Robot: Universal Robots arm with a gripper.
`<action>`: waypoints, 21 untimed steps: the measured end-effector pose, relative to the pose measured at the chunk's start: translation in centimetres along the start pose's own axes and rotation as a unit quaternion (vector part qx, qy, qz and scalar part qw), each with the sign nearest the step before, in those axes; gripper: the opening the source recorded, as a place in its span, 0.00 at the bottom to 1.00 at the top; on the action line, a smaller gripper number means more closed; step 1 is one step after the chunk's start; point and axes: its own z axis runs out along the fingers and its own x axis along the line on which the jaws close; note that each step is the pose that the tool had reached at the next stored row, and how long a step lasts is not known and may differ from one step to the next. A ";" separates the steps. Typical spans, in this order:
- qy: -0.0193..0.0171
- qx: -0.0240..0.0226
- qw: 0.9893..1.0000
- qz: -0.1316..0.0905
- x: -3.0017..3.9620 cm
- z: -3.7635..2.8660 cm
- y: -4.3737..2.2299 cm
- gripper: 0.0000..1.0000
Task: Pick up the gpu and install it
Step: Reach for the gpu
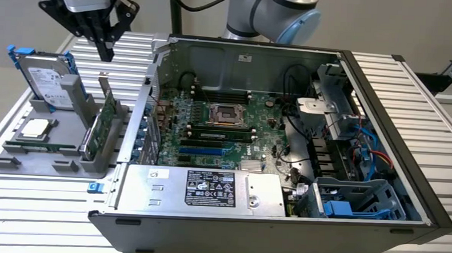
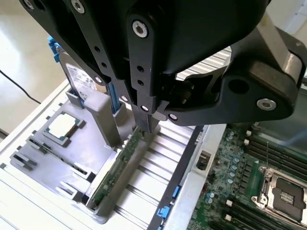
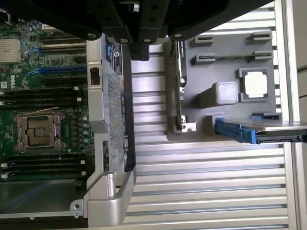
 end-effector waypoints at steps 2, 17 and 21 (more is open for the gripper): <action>0.000 0.000 1.000 0.000 0.09 0.00 -0.01 0.00; 0.000 0.000 1.000 0.000 0.67 -0.01 -0.05 0.00; 0.000 0.000 1.000 0.000 1.14 -0.02 -0.08 0.00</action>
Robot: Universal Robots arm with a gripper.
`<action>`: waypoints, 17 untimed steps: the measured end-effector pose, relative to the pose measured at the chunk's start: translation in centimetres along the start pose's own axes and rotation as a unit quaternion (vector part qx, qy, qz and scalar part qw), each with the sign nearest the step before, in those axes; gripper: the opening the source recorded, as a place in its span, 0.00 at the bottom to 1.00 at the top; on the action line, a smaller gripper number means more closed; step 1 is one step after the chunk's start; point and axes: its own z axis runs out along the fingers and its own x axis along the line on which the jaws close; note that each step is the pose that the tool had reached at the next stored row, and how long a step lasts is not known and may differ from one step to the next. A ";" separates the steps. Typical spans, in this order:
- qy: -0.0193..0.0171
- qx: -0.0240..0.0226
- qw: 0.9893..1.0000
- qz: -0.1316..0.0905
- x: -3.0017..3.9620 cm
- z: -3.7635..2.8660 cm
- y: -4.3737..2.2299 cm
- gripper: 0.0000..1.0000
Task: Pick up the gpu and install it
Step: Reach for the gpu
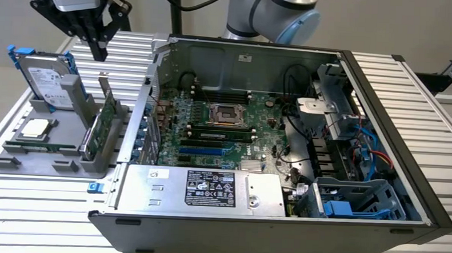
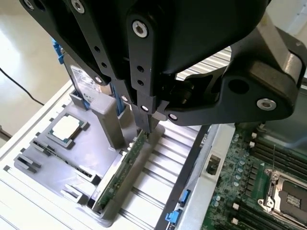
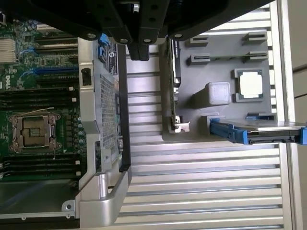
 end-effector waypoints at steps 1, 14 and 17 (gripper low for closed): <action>0.000 0.000 1.000 0.000 0.18 0.00 -0.01 0.00; 0.000 0.000 1.000 0.000 1.22 -0.01 -0.10 0.00; 0.000 0.000 1.000 0.000 1.76 -0.02 -0.14 0.00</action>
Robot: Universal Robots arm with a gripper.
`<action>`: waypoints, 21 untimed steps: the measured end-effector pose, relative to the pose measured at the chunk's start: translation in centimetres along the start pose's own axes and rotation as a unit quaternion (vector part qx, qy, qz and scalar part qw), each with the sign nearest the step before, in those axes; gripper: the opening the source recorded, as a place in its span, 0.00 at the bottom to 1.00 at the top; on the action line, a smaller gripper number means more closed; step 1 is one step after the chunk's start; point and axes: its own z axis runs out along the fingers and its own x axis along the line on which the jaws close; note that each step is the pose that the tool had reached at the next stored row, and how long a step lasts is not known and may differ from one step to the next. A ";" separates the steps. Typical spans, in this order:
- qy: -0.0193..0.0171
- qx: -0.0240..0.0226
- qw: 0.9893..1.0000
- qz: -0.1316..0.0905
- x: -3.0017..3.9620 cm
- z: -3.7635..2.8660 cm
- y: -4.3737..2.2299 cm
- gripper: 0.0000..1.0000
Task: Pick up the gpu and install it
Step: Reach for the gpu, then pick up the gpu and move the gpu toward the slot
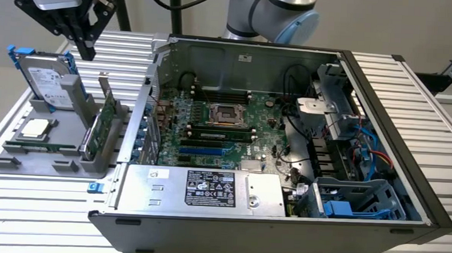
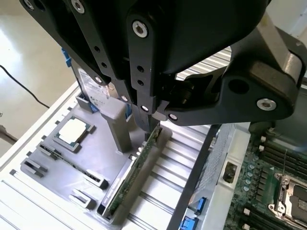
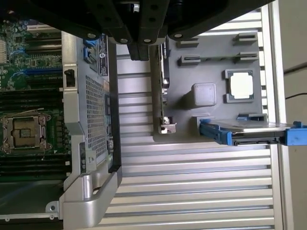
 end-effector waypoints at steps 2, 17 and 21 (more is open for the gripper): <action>0.000 0.000 1.000 0.000 0.53 -0.02 -0.04 0.00; 0.000 0.000 1.000 0.000 2.47 -0.06 -0.17 0.00; 0.000 0.000 1.000 0.000 2.58 -0.06 -0.18 0.00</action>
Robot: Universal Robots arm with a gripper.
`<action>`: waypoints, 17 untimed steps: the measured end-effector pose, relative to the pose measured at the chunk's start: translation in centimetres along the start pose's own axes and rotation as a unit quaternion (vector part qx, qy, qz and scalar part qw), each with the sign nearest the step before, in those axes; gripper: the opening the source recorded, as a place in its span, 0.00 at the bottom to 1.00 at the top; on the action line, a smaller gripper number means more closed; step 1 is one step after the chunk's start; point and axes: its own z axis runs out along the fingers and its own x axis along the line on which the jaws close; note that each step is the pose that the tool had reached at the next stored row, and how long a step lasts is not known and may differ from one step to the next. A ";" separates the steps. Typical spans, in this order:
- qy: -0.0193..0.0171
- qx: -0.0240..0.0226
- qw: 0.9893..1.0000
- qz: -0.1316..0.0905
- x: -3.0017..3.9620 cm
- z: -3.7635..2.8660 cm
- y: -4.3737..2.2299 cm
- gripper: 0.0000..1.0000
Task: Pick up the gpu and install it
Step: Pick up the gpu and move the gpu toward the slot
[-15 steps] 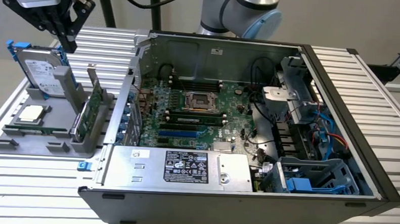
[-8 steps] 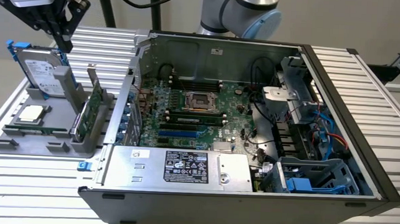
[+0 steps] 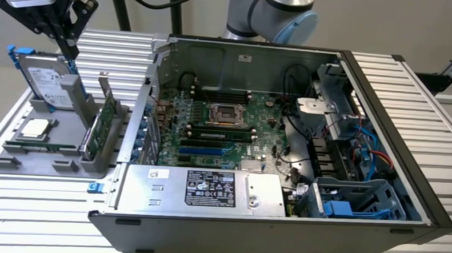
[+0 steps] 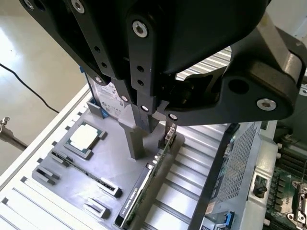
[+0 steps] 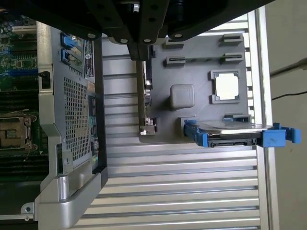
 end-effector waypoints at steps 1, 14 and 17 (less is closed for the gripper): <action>0.000 0.000 1.000 0.000 0.00 0.00 0.00 0.00; 0.000 0.000 1.000 0.000 0.04 0.00 0.00 1.00; 0.000 0.000 1.000 0.000 0.05 0.00 0.00 1.00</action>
